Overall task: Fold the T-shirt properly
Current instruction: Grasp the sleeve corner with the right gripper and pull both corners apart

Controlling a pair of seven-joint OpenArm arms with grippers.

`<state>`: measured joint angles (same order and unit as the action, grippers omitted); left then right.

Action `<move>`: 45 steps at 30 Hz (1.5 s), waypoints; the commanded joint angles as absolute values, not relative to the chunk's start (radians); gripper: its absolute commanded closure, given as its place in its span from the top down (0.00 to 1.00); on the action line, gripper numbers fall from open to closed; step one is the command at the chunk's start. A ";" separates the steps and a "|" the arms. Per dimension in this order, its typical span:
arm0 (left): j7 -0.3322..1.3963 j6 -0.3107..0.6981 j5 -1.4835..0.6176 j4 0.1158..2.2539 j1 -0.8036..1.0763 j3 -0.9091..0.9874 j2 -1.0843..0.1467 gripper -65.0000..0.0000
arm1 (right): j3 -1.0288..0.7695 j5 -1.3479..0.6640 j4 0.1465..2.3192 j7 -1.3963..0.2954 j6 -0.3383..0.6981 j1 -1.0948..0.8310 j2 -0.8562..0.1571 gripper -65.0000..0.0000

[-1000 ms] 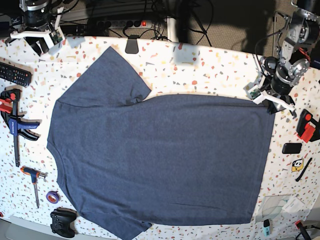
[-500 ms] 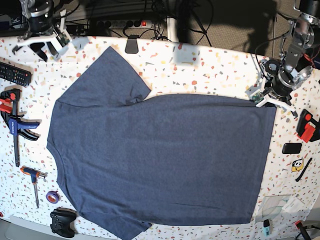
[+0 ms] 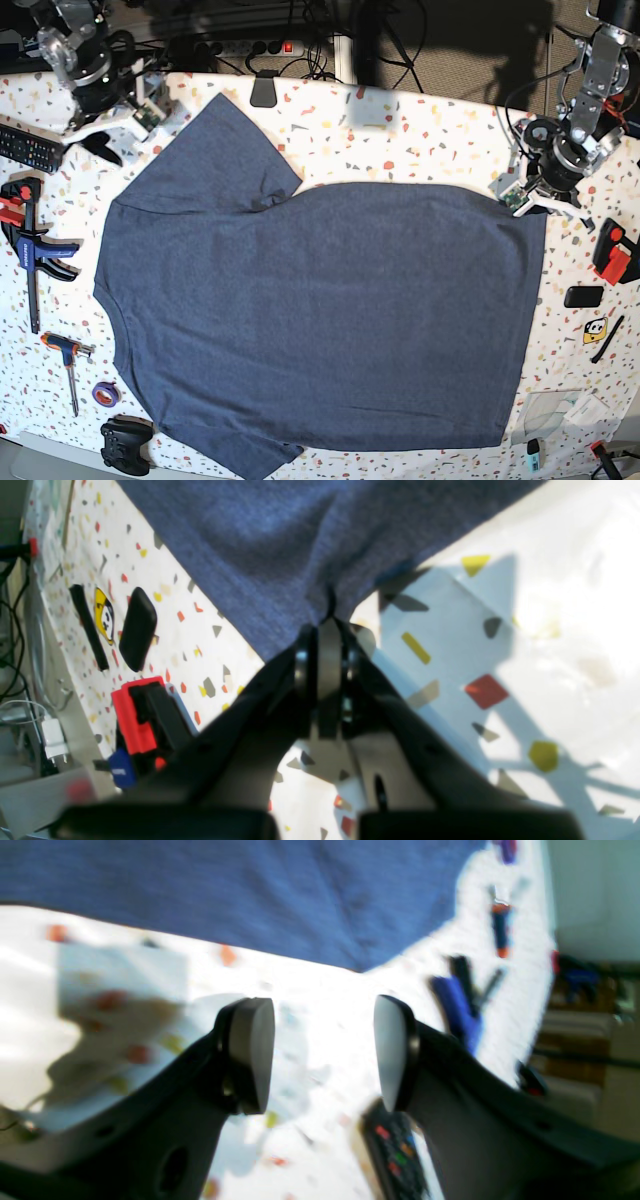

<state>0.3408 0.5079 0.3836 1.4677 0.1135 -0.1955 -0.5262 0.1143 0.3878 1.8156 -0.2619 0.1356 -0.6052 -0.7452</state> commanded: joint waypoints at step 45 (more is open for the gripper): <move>0.330 0.534 0.091 1.485 0.126 -0.197 -0.539 0.00 | 0.430 0.318 1.657 -0.277 0.032 -0.289 -0.807 0.00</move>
